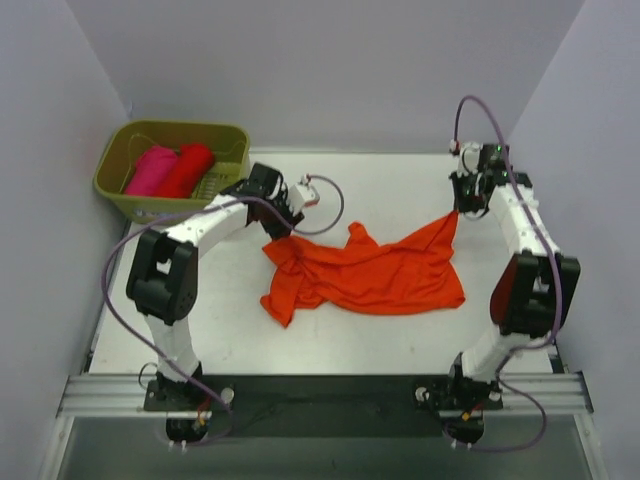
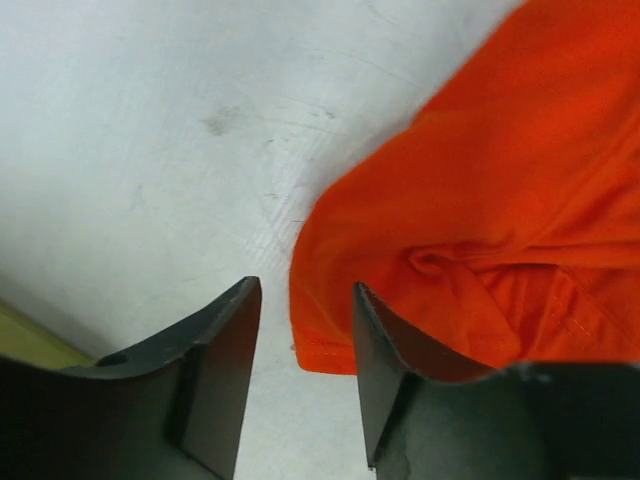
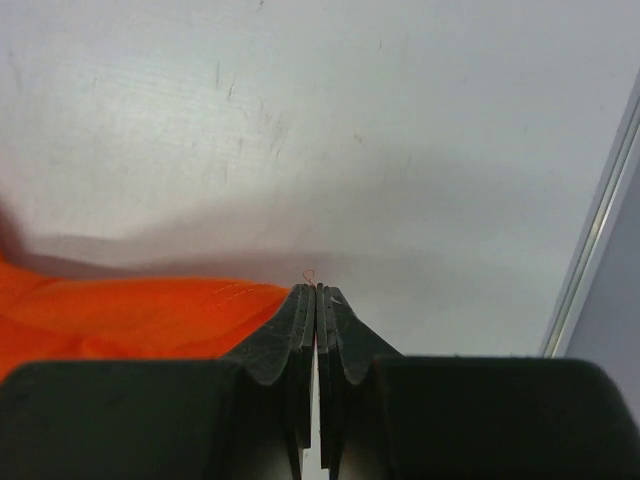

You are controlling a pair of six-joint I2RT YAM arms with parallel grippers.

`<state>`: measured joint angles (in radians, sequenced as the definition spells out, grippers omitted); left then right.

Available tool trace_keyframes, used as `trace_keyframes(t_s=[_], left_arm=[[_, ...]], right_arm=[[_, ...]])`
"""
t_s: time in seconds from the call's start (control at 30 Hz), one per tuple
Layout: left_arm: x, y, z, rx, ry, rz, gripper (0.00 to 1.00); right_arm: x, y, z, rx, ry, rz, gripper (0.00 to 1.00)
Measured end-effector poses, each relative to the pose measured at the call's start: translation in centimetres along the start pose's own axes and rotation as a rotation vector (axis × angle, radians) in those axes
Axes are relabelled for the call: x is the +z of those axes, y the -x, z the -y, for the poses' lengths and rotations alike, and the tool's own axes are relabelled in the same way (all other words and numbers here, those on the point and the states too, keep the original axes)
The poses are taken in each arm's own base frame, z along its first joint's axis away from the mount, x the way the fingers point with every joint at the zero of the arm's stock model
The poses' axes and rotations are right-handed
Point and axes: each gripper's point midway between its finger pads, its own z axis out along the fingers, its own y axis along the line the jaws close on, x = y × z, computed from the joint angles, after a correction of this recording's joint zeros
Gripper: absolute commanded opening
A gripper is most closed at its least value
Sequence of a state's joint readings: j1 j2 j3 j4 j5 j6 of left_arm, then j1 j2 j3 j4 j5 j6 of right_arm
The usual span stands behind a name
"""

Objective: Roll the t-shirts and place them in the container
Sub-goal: Flatten out the T-shirt at the center of the board.

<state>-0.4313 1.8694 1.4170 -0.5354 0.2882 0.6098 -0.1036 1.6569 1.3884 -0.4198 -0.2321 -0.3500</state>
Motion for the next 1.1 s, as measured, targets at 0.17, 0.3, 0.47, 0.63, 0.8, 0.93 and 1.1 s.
trace_keyframes(t_s=[0.17, 0.3, 0.47, 0.63, 0.8, 0.93, 1.1], left_arm=[[-2.0, 1.5, -1.4, -0.044, 0.120, 0.059, 0.49], [-4.9, 1.8, 0.5, -0.025, 0.099, 0.097, 0.48], [-4.2, -0.3, 3.2, -0.018, -0.039, 0.027, 0.57], [-3.0, -2.5, 4.8, -0.046, -0.110, -0.050, 0.56], [-2.4, -3.0, 5.2, -0.047, -0.120, -0.071, 0.53], [-1.3, -4.1, 5.3, -0.048, -0.122, -0.110, 0.49], [-0.2, -5.7, 5.7, -0.052, -0.125, -0.166, 0.47]], right_arm=[[2.9, 1.7, 1.6, 0.052, 0.006, 0.007, 0.00], [2.8, 2.5, 1.0, 0.056, 0.022, 0.030, 0.00], [3.2, 2.2, -1.1, 0.040, 0.063, 0.020, 0.00], [3.5, 1.7, -2.5, 0.027, 0.093, 0.005, 0.00], [3.5, 1.6, -2.6, 0.027, 0.094, 0.003, 0.00], [3.4, 1.4, -2.6, 0.026, 0.093, 0.002, 0.00], [3.6, 1.0, -2.7, 0.027, 0.096, -0.006, 0.00]])
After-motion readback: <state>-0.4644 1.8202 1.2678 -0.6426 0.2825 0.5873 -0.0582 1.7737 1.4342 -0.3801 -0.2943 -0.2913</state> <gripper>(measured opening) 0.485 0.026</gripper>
